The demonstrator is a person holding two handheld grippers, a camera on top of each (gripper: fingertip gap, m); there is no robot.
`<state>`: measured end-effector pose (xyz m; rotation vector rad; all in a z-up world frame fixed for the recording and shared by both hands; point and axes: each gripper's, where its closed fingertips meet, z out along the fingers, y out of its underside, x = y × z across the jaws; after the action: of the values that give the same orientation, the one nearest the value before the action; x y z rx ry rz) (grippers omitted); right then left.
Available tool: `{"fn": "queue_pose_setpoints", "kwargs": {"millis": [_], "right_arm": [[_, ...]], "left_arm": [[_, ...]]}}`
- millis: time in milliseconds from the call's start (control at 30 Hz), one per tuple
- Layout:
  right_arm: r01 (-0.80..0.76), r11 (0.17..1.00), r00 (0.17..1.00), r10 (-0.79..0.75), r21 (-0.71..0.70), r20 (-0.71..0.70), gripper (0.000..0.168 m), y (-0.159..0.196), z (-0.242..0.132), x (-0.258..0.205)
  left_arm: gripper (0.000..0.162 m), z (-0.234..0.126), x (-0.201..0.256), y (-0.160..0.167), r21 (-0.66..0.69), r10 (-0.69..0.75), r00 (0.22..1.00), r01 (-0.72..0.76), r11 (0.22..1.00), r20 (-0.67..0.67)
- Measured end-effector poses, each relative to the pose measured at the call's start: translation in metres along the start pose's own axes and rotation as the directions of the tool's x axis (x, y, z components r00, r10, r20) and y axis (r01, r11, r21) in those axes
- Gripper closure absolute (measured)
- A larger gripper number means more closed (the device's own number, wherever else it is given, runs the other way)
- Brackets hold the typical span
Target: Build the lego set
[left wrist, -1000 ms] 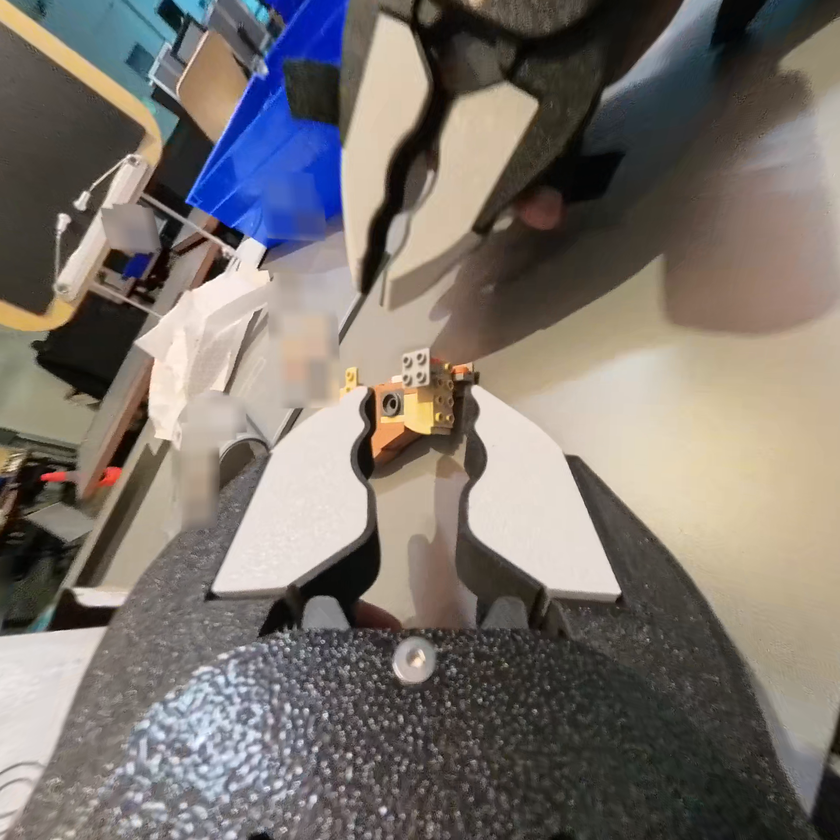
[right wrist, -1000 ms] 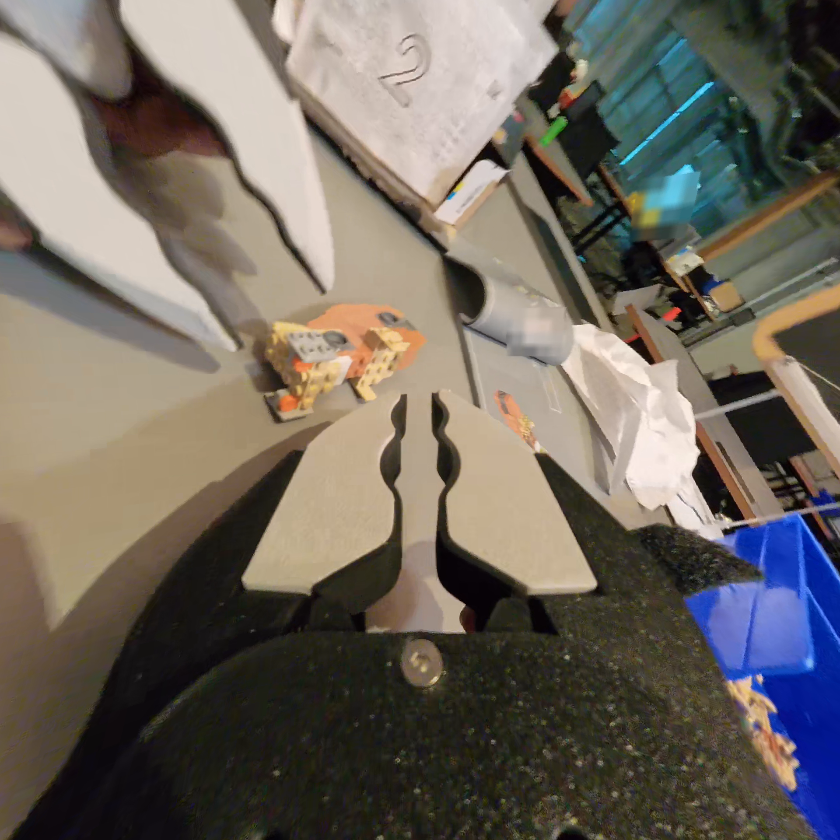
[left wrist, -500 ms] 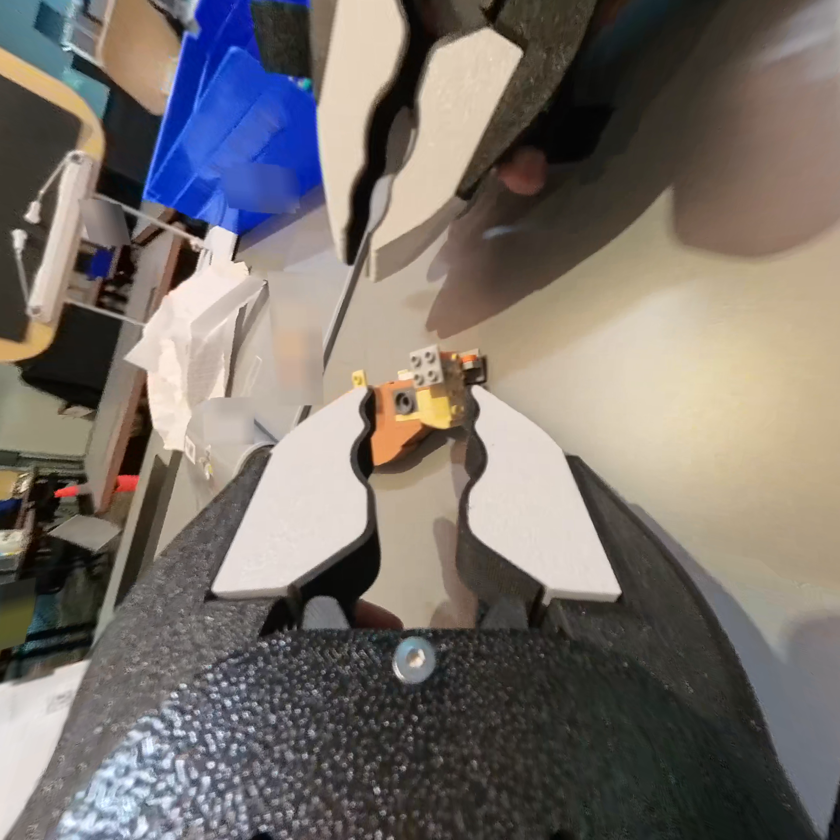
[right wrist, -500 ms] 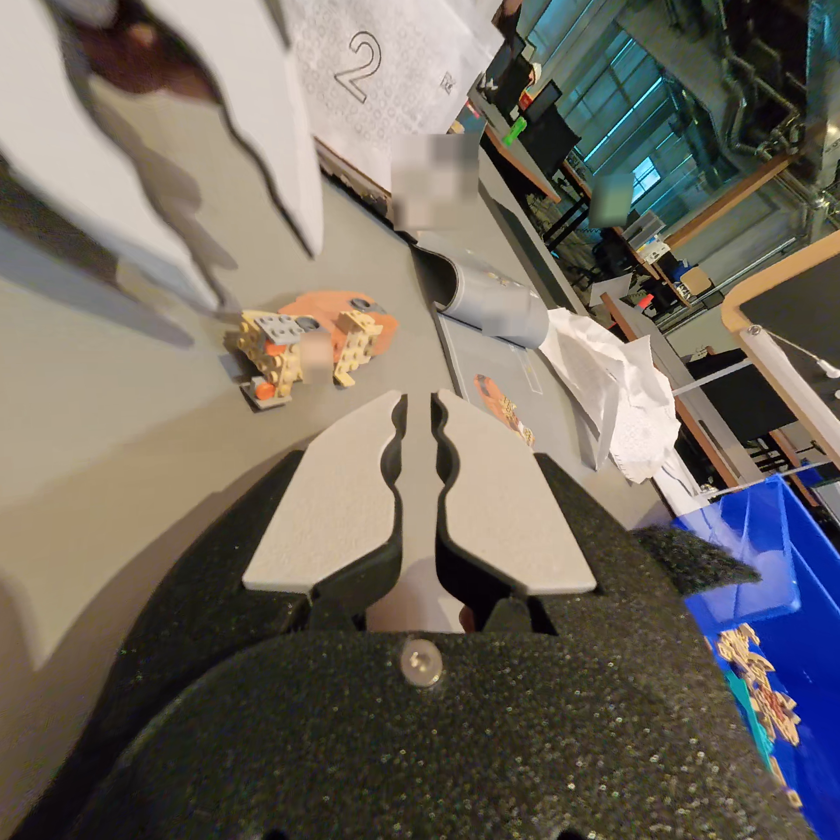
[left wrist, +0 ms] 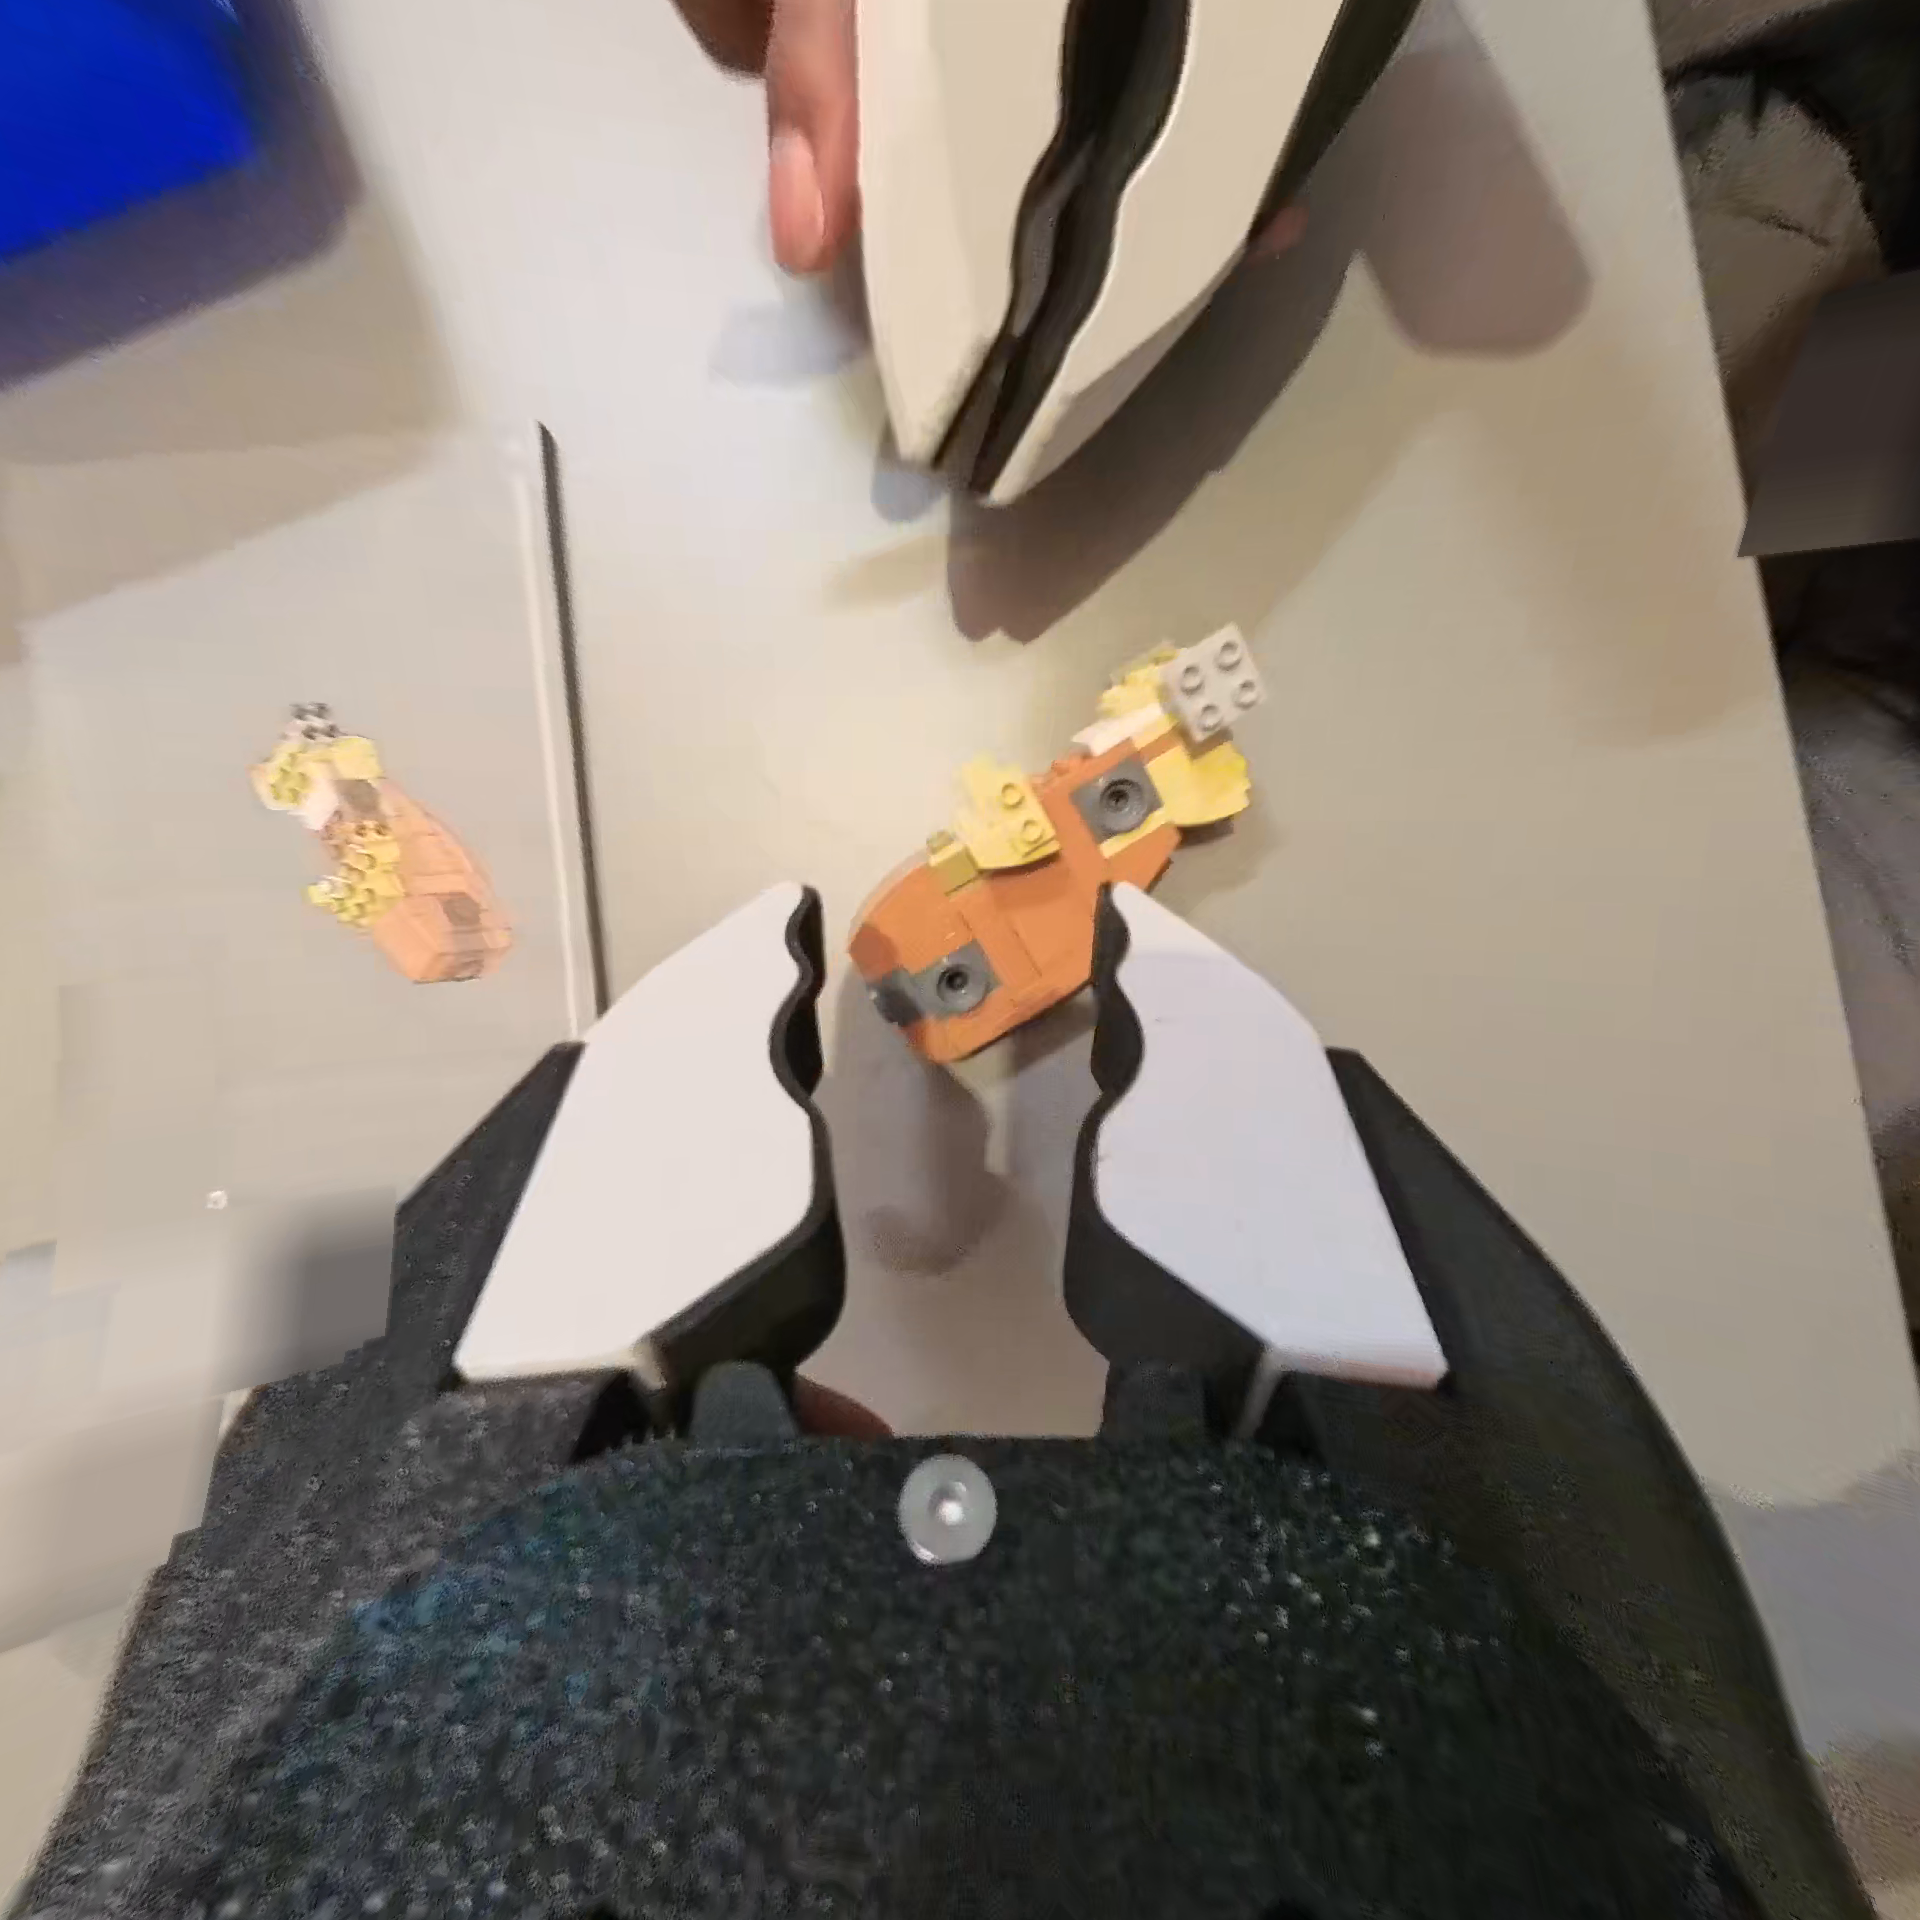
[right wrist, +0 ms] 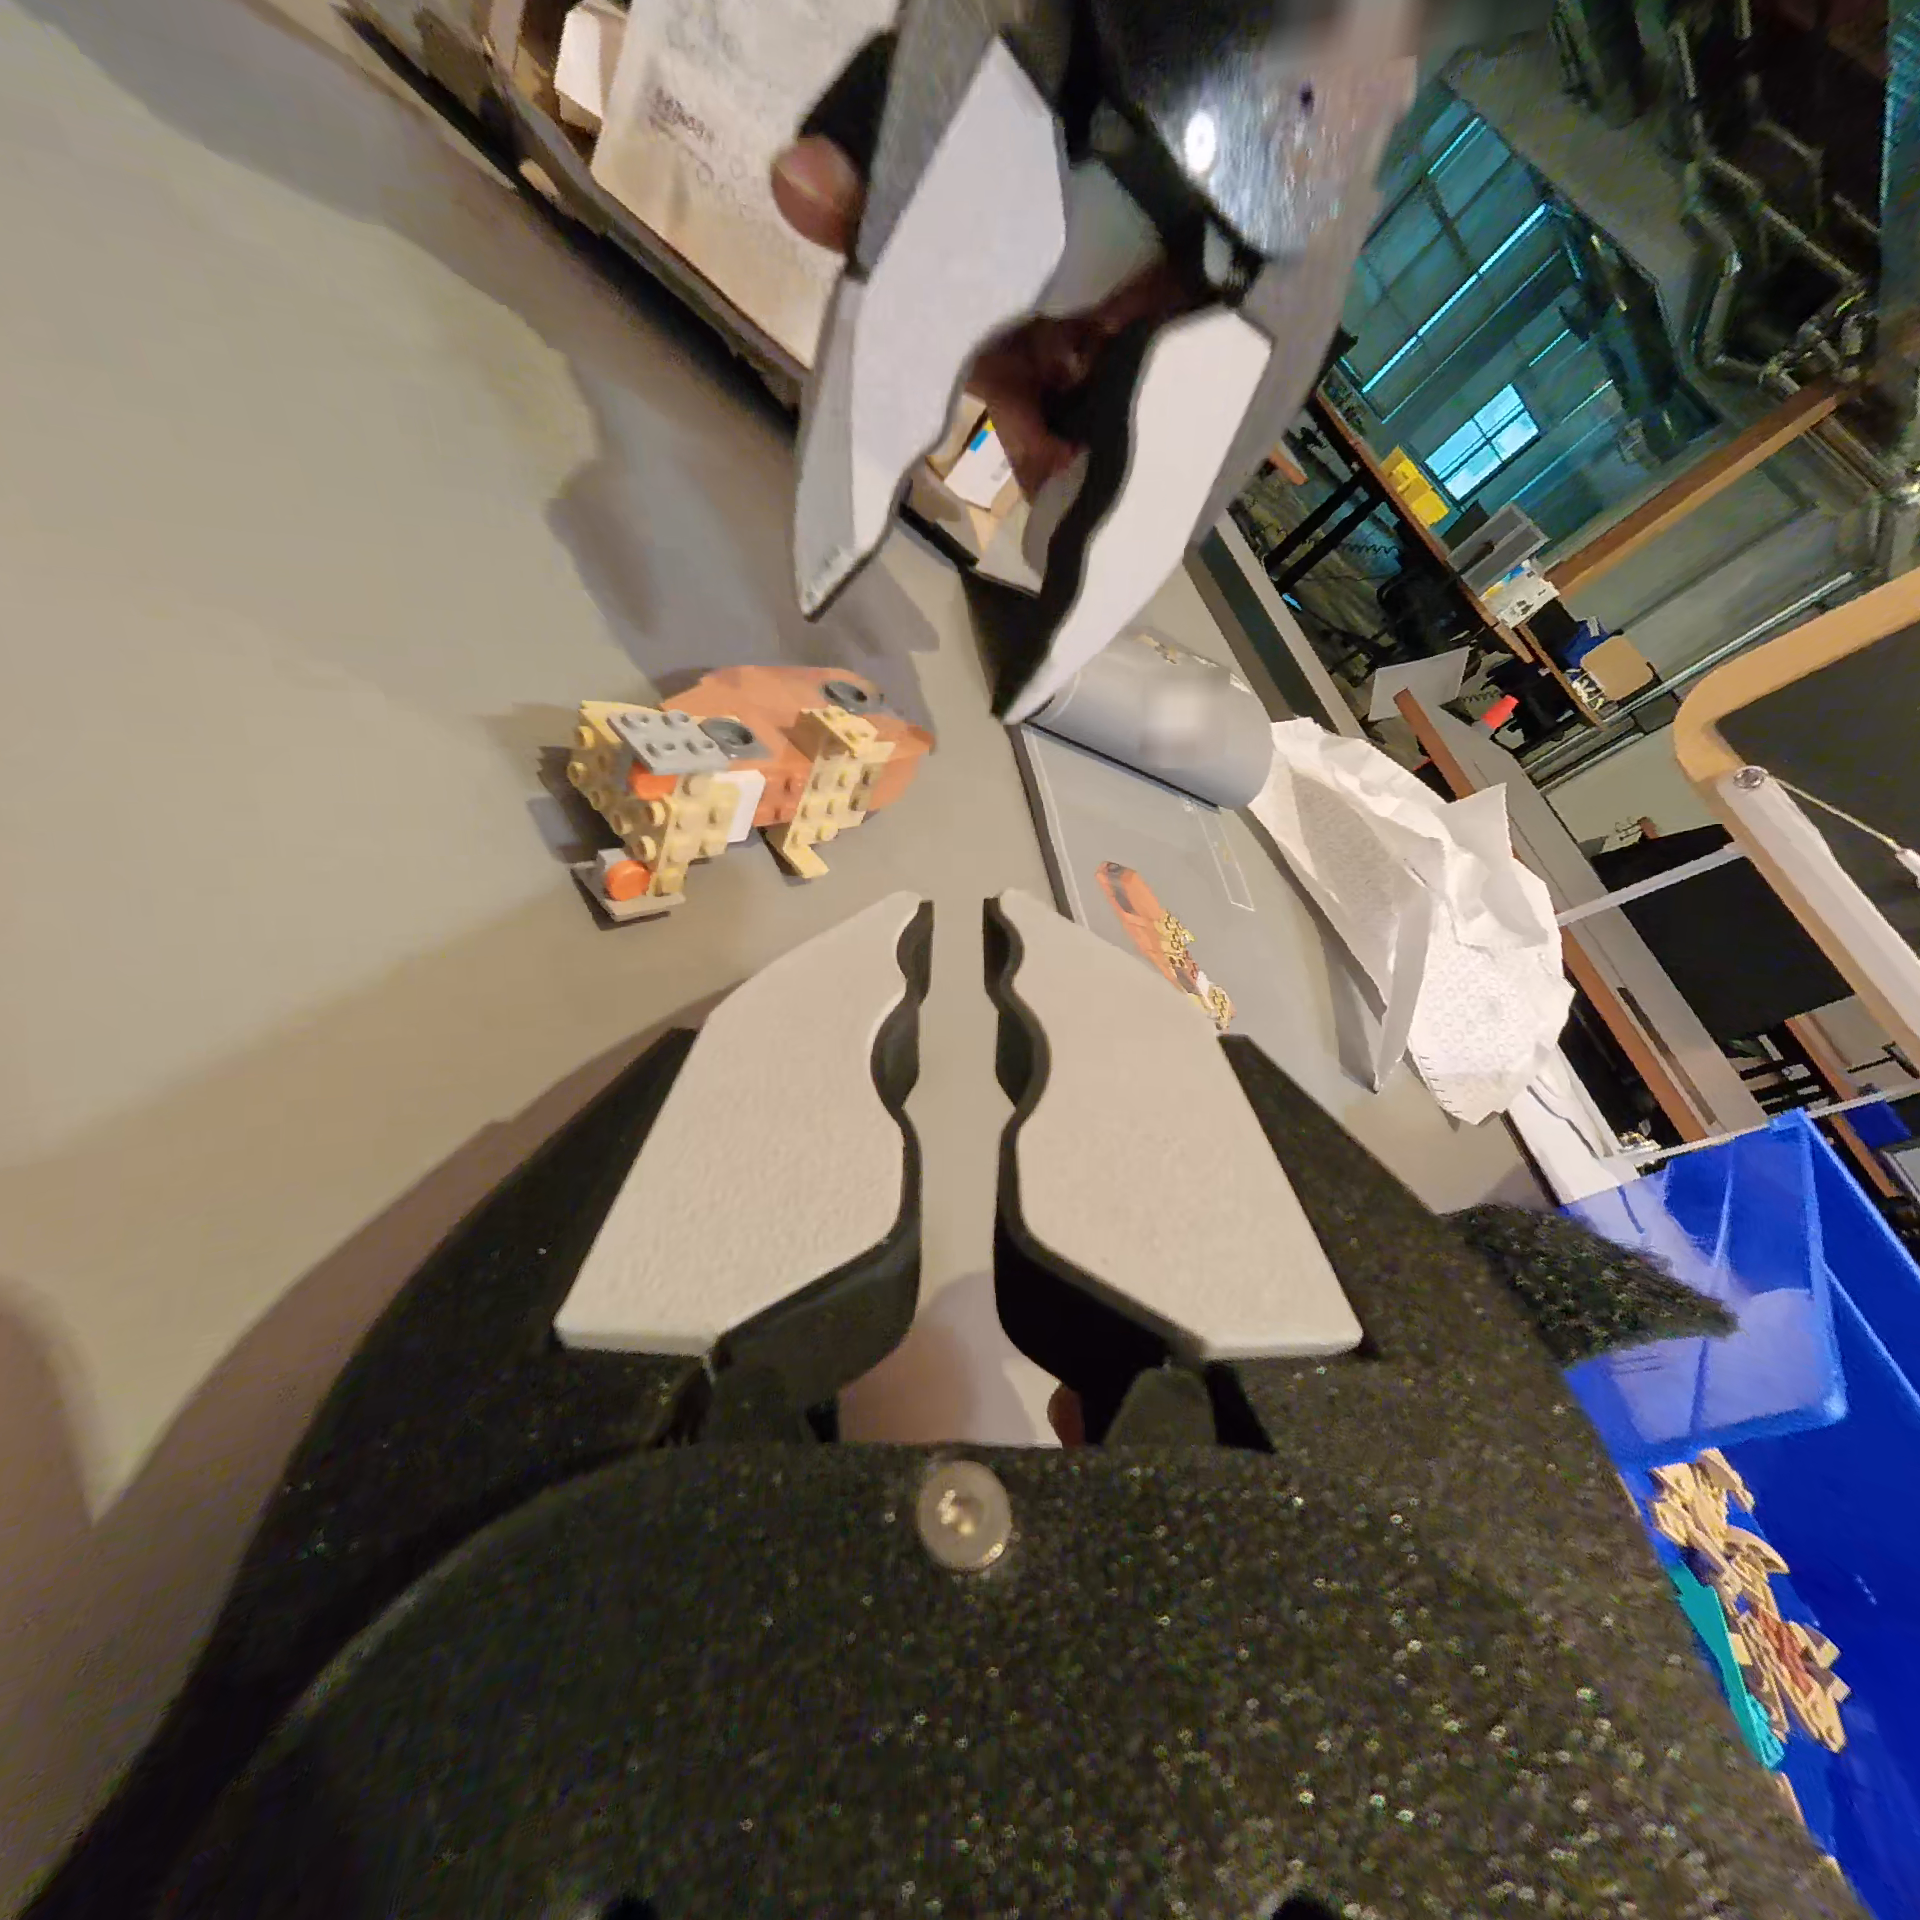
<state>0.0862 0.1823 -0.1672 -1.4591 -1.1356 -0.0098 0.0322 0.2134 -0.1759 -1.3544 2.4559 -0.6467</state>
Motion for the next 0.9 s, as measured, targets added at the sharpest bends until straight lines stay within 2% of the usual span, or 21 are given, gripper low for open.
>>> {"fn": "queue_pose_setpoints", "kwargs": {"millis": [133,333,500,700,900], "right_arm": [[0.0,1.0,1.0,0.0,-0.004,0.01,0.159,0.0,0.001,-0.001],[0.018,1.0,0.999,-0.018,-0.013,0.027,0.16,0.002,0.002,-0.005],[0.027,0.999,0.999,-0.026,-0.021,0.034,0.16,0.003,0.002,-0.006],[0.032,0.999,0.999,-0.032,-0.022,0.029,0.16,0.003,0.002,-0.006],[0.031,0.999,0.999,-0.03,-0.018,0.018,0.16,0.002,0.002,-0.005]], "left_arm": [[0.109,0.015,-0.004,0.011,-0.083,-0.04,0.988,0.028,0.996,-0.152],[0.108,0.029,-0.005,0.016,-0.161,-0.05,0.961,0.006,0.987,-0.273],[0.122,0.027,0.008,0.016,-0.149,-0.079,0.941,0.031,0.988,-0.329],[0.128,0.022,0.023,0.021,-0.072,-0.105,0.944,0.086,0.994,-0.313],[0.137,0.011,0.025,0.02,0.07,-0.113,0.979,0.126,0.99,-0.169]]}}
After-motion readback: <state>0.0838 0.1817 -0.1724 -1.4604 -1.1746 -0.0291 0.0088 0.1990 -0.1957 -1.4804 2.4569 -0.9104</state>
